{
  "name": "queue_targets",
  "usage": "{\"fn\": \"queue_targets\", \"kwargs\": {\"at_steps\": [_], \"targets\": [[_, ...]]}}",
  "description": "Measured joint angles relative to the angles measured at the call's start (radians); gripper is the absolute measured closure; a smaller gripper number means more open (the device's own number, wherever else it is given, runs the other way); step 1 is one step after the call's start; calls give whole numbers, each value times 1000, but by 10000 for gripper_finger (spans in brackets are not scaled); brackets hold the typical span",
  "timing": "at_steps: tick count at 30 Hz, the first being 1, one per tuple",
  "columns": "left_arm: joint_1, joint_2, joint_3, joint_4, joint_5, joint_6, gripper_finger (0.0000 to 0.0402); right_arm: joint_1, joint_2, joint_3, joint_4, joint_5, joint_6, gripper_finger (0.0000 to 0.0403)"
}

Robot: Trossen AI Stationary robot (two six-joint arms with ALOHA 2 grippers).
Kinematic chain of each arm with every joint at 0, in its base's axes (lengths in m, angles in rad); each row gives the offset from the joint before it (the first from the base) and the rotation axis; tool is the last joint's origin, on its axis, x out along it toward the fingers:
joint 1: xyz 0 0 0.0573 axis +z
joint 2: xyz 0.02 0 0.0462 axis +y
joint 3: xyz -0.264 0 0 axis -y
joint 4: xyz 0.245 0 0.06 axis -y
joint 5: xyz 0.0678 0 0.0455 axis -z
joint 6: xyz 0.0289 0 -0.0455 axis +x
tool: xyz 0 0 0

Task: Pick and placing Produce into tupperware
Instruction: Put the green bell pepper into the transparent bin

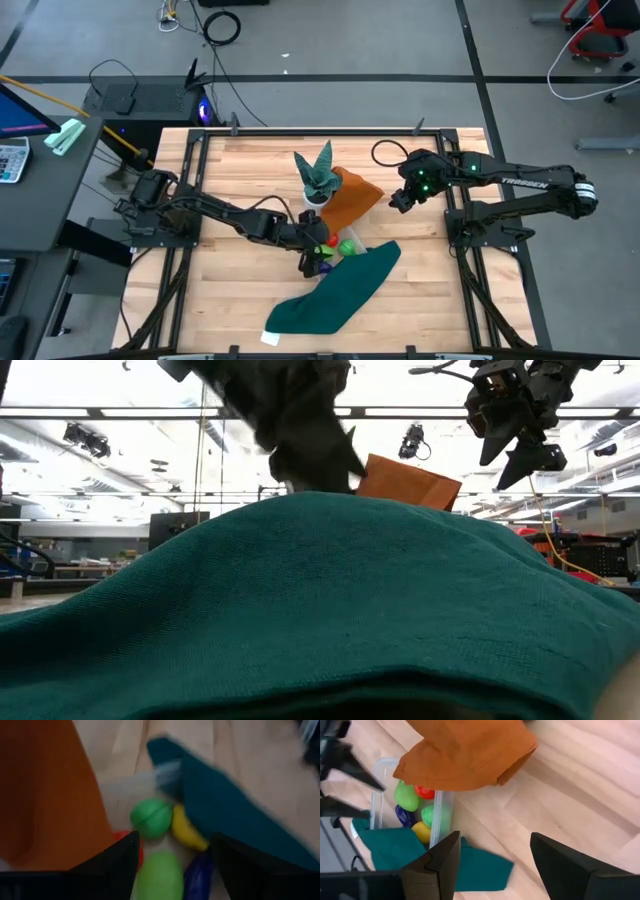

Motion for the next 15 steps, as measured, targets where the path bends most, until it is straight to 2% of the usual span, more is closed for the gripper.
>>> {"fn": "queue_targets", "kwargs": {"at_steps": [6, 11, 15], "targets": [[-7, -34, 33, 64, -41, -21, 167, -1, -81, 0, -55, 56, -34, 201], [18, -44, 233, -55, -48, 104, 173, -10, -148, 0, -100, 80, -46, 201], [86, -45, 410, -185, -105, 66, 173, -30, -173, 0, -126, 91, -67, 201]]}}
